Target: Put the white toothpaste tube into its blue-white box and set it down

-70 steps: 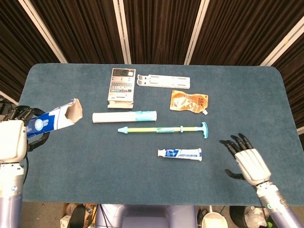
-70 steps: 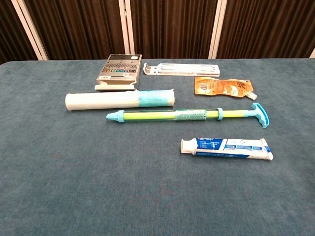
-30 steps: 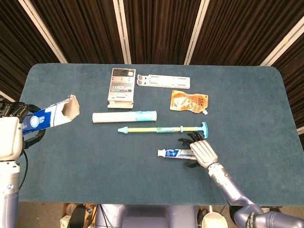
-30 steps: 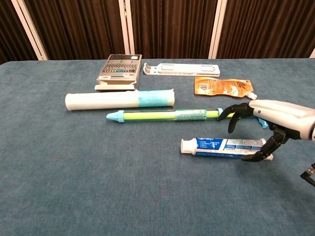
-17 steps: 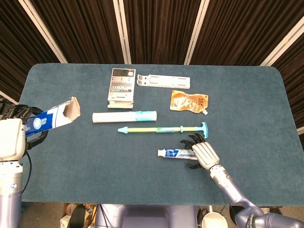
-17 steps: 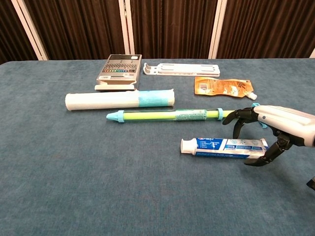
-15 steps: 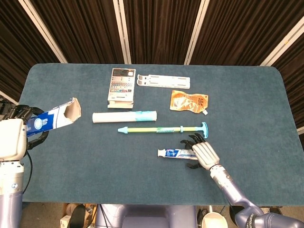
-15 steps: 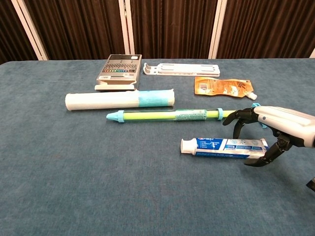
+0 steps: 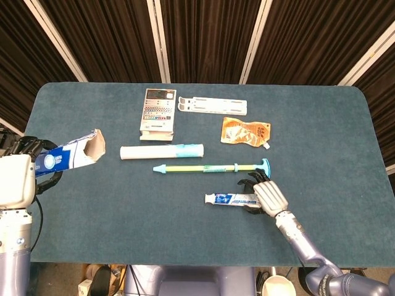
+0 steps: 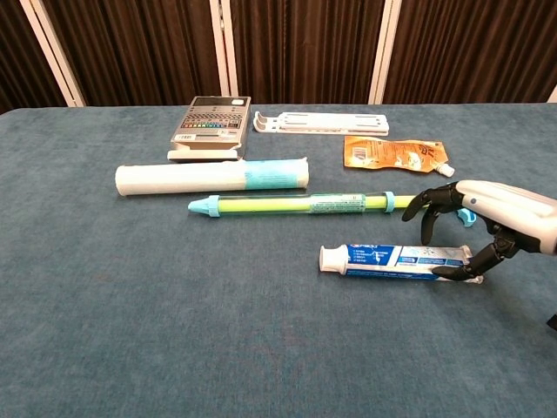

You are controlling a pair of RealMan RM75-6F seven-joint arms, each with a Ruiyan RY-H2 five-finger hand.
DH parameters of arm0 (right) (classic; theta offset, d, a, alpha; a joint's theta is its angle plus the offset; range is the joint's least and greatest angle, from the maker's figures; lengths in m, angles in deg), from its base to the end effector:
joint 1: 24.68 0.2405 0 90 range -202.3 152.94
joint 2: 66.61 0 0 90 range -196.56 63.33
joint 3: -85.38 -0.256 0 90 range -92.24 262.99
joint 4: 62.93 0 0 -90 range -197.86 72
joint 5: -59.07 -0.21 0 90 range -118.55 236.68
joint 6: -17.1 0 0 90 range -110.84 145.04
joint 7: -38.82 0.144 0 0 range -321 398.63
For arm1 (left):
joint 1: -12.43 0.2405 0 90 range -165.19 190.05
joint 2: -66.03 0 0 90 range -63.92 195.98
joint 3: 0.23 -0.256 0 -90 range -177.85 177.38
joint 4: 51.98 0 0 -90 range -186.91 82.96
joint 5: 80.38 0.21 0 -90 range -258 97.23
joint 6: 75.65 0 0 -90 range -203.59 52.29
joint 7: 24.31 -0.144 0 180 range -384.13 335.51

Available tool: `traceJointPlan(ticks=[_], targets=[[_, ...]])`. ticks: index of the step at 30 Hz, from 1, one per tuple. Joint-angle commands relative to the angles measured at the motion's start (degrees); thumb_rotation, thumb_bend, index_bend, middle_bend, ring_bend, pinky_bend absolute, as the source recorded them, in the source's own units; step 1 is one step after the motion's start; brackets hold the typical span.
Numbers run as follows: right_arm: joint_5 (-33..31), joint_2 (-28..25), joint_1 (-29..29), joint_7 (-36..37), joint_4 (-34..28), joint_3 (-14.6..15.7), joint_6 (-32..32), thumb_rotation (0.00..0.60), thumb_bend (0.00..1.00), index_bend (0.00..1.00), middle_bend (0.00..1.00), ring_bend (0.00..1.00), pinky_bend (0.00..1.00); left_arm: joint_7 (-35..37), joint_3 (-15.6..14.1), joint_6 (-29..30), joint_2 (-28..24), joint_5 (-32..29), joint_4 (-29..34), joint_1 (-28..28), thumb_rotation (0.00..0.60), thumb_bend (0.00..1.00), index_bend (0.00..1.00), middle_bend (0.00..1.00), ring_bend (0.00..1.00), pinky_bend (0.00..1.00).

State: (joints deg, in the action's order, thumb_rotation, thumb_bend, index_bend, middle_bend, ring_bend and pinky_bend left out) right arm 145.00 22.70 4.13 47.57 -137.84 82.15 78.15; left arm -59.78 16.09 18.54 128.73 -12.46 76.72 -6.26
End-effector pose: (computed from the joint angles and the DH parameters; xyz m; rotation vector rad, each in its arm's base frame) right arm -0.2307 -0.2873 -0.0156 1.8204 -1.1604 1.0729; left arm -0.1507 0.2420 0.1917 -1.1833 -0.7774 -1.0699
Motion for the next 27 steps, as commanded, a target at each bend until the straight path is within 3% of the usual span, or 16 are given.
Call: traceJointPlan(ticks=[1, 9, 27], targets=[[0.5, 0.6, 0.0, 1.4, 1.1, 0.5, 0.1, 0.600, 0.27, 0.30, 0.45, 0.15, 0.01, -0.6, -0.1, 0.2, 0.3, 0.3, 0.0, -0.2, 0.600, 0.34, 0.42, 0.42, 0.25, 0.34], [1.5, 1.8, -0.2, 4.0, 3.9, 1.6, 0.7, 0.600, 0.28, 0.30, 0.45, 0.15, 0.01, -1.9, -0.1, 0.7, 0.7, 0.0, 0.3, -0.2, 0.600, 0.34, 0.42, 0.42, 0.25, 0.34], [2.5, 0.7, -0.6, 4.3, 3.0, 2.3, 2.4, 0.600, 0.29, 0.30, 0.45, 0.14, 0.00, -3.1, -0.6, 0.6, 1.8, 0.2, 0.2, -0.6, 0.600, 0.34, 0.42, 0.41, 0.25, 0.34]])
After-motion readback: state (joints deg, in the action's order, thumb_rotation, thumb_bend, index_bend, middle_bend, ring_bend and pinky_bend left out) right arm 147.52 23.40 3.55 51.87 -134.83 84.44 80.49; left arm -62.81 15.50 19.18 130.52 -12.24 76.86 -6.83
